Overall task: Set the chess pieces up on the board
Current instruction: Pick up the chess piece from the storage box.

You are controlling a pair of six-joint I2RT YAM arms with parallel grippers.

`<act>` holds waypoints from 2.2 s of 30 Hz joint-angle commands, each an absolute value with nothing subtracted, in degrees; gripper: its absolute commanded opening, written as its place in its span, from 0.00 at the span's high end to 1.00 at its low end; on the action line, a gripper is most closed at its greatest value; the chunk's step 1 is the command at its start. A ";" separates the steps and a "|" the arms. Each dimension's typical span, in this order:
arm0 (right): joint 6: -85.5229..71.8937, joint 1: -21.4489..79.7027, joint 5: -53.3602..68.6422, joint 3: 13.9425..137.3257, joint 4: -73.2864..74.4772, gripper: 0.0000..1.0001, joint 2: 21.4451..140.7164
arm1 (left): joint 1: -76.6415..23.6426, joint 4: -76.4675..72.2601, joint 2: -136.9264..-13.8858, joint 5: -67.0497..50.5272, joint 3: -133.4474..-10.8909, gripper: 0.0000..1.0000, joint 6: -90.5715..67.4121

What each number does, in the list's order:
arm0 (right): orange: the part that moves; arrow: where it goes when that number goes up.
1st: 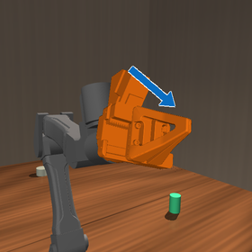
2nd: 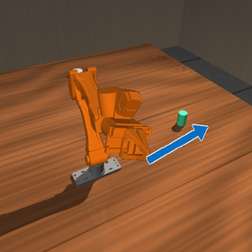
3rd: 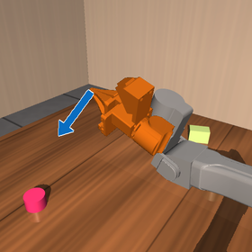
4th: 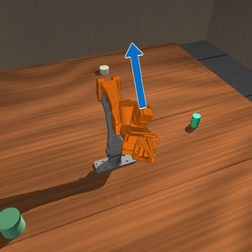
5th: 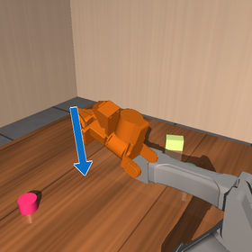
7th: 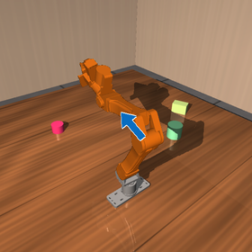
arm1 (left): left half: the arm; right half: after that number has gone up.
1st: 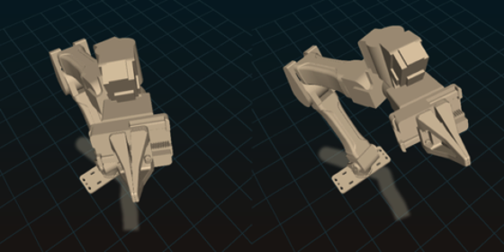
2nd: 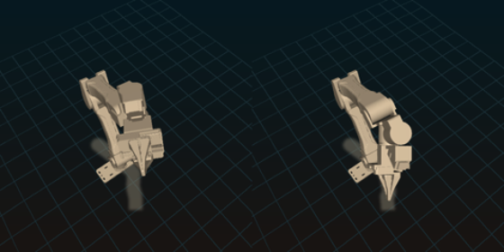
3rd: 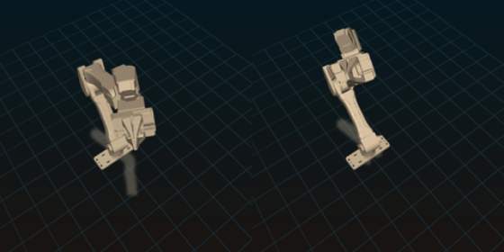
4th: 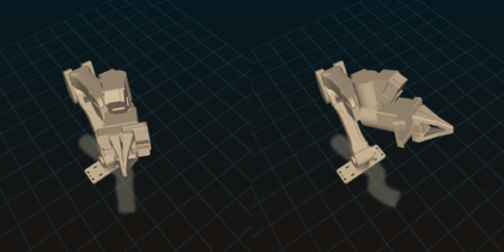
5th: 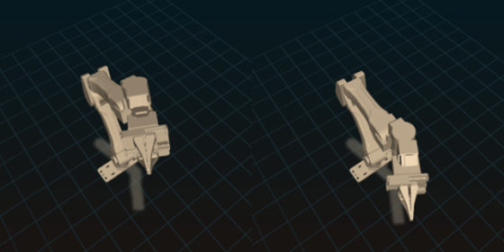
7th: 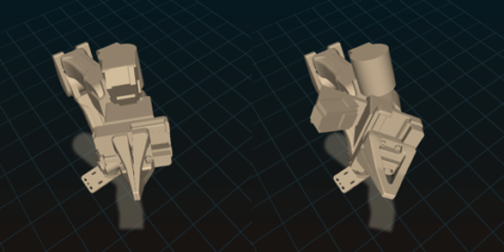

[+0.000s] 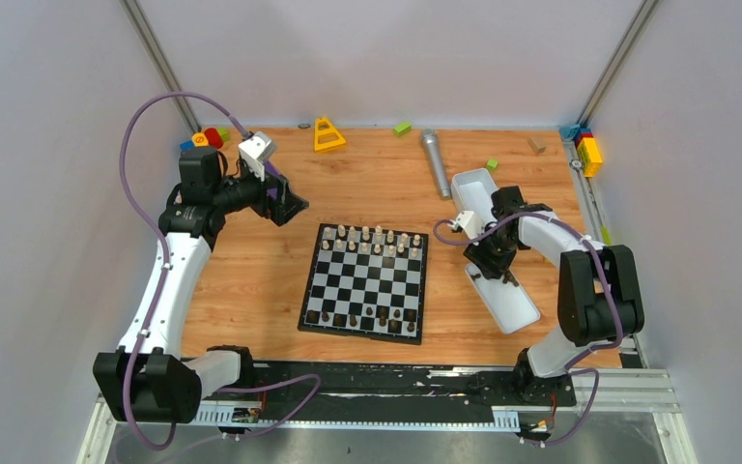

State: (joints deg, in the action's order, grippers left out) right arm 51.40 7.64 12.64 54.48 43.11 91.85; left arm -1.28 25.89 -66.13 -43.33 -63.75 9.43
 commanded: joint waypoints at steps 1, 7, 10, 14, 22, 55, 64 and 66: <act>53.99 8.72 9.95 55.61 43.95 0.51 92.35 | -0.70 24.16 -66.10 -44.32 -64.06 0.00 8.98; 54.90 10.42 7.29 54.57 43.28 0.59 93.07 | -0.70 24.25 -66.09 -44.32 -64.19 0.00 8.92; 54.94 11.45 5.27 53.84 41.92 0.60 93.34 | -0.70 24.32 -66.09 -44.46 -64.22 0.00 8.83; 54.50 12.67 4.69 53.87 41.36 0.62 93.88 | -0.70 24.36 -65.96 -44.43 -64.19 0.00 8.93; 54.15 15.03 2.94 55.98 41.69 0.71 95.20 | -0.70 24.50 -65.83 -44.42 -64.15 0.00 9.09; 42.76 8.58 33.08 62.29 49.98 0.88 89.34 | -0.77 22.01 -65.34 -48.35 -62.08 0.00 10.34; 36.29 7.83 54.42 64.72 46.99 0.88 87.69 | -6.46 15.17 -68.03 -54.34 -58.58 0.06 13.12; 33.46 7.85 59.56 66.65 45.63 0.88 88.04 | -9.82 12.60 -69.48 -54.40 -57.91 0.07 13.47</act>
State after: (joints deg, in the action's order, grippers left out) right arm 38.87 7.73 44.27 62.00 49.74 89.19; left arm -4.16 19.29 -67.35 -51.22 -58.83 10.83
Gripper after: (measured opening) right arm 0.309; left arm 0.939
